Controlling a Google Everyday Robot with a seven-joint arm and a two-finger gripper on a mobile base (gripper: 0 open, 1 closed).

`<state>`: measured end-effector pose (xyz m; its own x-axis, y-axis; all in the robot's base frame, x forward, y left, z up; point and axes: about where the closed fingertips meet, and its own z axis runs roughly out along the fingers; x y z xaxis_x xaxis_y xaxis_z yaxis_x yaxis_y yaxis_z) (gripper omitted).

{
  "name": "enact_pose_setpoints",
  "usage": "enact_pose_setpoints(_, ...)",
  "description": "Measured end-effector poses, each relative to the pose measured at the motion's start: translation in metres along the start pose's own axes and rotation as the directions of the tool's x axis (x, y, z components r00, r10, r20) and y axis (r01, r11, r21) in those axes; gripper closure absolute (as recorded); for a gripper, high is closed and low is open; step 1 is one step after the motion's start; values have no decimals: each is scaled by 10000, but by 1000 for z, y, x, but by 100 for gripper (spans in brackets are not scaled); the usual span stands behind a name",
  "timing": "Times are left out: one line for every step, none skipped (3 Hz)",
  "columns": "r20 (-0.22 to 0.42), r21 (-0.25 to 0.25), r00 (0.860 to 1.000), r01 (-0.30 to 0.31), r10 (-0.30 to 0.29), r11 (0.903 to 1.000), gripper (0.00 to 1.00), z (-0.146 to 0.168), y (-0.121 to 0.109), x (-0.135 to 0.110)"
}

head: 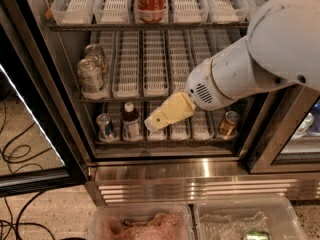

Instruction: Pick 7up can from middle shelf of fridge

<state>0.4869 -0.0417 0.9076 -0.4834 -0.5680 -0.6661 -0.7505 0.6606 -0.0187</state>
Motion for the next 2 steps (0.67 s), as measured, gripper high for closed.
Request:
enact_pose_setpoints(13, 2, 10000, 4, -4, 10000, 0, 0, 1, -1)
enact_pose_setpoints(176, -118, 9998, 67, -64, 9999, 0, 11, 14, -12)
